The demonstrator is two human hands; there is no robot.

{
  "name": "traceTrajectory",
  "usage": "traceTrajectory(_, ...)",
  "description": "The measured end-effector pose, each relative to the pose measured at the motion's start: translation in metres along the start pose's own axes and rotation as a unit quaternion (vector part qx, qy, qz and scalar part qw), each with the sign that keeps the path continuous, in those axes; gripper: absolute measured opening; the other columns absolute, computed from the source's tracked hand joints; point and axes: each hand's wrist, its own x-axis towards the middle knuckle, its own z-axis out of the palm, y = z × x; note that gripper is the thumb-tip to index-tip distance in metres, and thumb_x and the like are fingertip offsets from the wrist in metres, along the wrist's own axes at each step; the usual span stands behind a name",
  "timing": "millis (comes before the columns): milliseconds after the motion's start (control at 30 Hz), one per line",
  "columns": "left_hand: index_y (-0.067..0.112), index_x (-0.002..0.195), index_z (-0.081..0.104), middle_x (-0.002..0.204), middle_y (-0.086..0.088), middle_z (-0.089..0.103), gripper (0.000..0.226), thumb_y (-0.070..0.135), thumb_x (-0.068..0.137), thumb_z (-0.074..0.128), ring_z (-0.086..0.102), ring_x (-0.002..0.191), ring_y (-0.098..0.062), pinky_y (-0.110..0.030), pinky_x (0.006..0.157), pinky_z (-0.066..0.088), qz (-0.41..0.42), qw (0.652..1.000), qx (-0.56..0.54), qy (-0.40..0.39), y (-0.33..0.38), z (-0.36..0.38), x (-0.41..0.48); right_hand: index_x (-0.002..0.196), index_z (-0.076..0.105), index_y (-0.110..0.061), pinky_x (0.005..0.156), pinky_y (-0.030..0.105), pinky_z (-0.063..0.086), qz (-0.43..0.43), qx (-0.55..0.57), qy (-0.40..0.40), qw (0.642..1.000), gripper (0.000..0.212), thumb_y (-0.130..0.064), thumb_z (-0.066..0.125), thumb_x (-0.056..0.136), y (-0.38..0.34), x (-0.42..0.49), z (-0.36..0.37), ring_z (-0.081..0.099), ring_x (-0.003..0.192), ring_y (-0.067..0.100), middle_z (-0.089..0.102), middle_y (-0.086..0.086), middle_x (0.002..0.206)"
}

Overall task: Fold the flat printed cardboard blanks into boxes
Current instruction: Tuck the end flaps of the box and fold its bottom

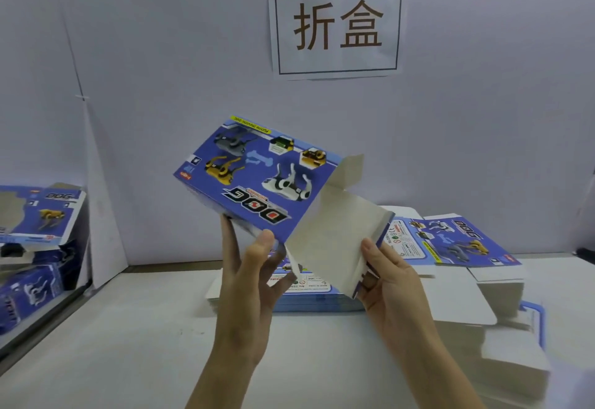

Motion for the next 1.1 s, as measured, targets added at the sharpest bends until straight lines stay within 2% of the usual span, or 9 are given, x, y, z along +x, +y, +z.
traceTrajectory(167, 0.039, 0.136, 0.045, 0.102, 0.001, 0.073, 0.078, 0.035, 0.063, 0.072, 0.07, 0.098, -0.023, -0.039, 0.069, 0.06, -0.011, 0.999, 0.034, 0.018, 0.0, -0.004, 0.002, 0.096, 0.068, -0.009, 0.053, 0.029, 0.057, -0.017, -0.036, -0.009, 0.999, 0.02, -0.022, 0.063, 0.083, 0.001, 0.002, -0.004, 0.073, 0.073, 0.019, 0.075, 0.008, 0.087)
traceTrajectory(300, 0.047, 0.143, 0.033, 0.1, 0.004, 0.074, 0.099, 0.043, 0.054, 0.076, 0.072, 0.085, -0.013, -0.027, 0.058, 0.057, 0.028, 0.99, 0.134, 0.046, 0.02, -0.015, 0.005, 0.1, 0.064, -0.007, 0.053, 0.034, 0.058, 0.076, -0.138, -0.026, 0.987, 0.02, -0.025, 0.054, 0.097, 0.01, 0.005, -0.009, 0.073, 0.071, 0.029, 0.075, 0.013, 0.086)
traceTrajectory(500, 0.056, 0.109, 0.047, 0.076, 0.019, 0.072, 0.082, 0.065, 0.037, 0.083, 0.067, 0.068, -0.004, -0.024, 0.055, 0.049, -0.035, 0.944, 0.304, 0.125, 0.055, -0.058, 0.008, 0.102, 0.064, -0.019, 0.073, 0.036, 0.059, 0.112, -0.328, 0.015, 0.938, 0.018, -0.03, 0.05, 0.1, 0.046, 0.01, -0.007, 0.07, 0.086, 0.024, 0.071, 0.009, 0.1)
traceTrajectory(600, 0.037, 0.092, 0.062, 0.071, 0.014, 0.071, 0.057, 0.06, 0.046, 0.085, 0.066, 0.071, -0.012, -0.026, 0.057, 0.051, -0.148, 0.915, 0.346, 0.148, 0.071, -0.092, 0.011, 0.116, 0.063, -0.016, 0.092, 0.039, 0.051, 0.054, -0.506, -0.012, 0.861, 0.022, -0.023, 0.051, 0.098, 0.069, 0.014, -0.002, 0.061, 0.103, 0.024, 0.065, 0.008, 0.118)
traceTrajectory(733, 0.026, 0.076, 0.058, 0.068, 0.003, 0.053, 0.045, 0.065, 0.064, 0.075, 0.049, 0.062, -0.015, -0.028, 0.058, 0.044, -0.177, 0.88, 0.354, 0.262, 0.114, -0.149, 0.023, 0.129, 0.057, -0.014, 0.086, 0.027, 0.039, 0.024, -0.632, -0.085, 0.77, 0.032, -0.02, 0.051, 0.098, 0.087, 0.023, 0.01, 0.054, 0.111, 0.021, 0.061, 0.004, 0.129)
traceTrajectory(833, 0.026, 0.106, 0.062, 0.098, 0.001, 0.064, 0.057, 0.067, 0.068, 0.073, 0.06, 0.085, -0.019, -0.039, 0.082, 0.05, -0.063, 0.896, 0.293, 0.326, 0.158, -0.184, 0.055, 0.127, 0.059, -0.013, 0.083, 0.027, 0.037, 0.014, -0.637, -0.096, 0.765, 0.03, -0.017, 0.051, 0.098, 0.098, 0.03, 0.017, 0.051, 0.103, 0.02, 0.062, 0.007, 0.127)
traceTrajectory(933, 0.025, 0.15, 0.021, 0.14, -0.002, 0.046, 0.087, 0.067, 0.083, 0.057, 0.054, 0.12, -0.024, -0.043, 0.101, 0.046, 0.044, 0.925, 0.099, 0.364, 0.201, -0.202, 0.096, 0.129, 0.057, -0.013, 0.086, 0.028, 0.039, -0.003, -0.652, -0.11, 0.75, 0.032, -0.015, 0.051, 0.098, 0.111, 0.041, 0.015, 0.053, 0.104, 0.021, 0.061, 0.009, 0.128)
traceTrajectory(1000, 0.022, 0.154, 0.015, 0.155, -0.004, 0.031, 0.082, 0.062, 0.09, 0.049, 0.038, 0.137, -0.025, -0.044, 0.11, 0.037, 0.076, 0.931, 0.017, 0.356, 0.206, -0.208, 0.113, 0.135, 0.052, -0.013, 0.095, 0.032, 0.042, -0.01, -0.671, -0.109, 0.733, 0.037, -0.015, 0.052, 0.098, 0.116, 0.051, 0.013, 0.054, 0.117, 0.025, 0.057, 0.008, 0.135)
traceTrajectory(1100, 0.018, 0.147, 0.033, 0.149, -0.008, 0.038, 0.058, 0.038, 0.095, 0.052, 0.041, 0.13, -0.024, -0.046, 0.109, 0.036, 0.125, 0.908, 0.164, 0.366, 0.162, -0.194, 0.109, 0.15, 0.029, -0.013, 0.11, 0.032, 0.034, -0.023, -0.754, -0.104, 0.648, 0.051, -0.019, 0.044, 0.101, 0.125, 0.068, 0.007, 0.037, 0.139, 0.024, 0.035, 0.007, 0.155)
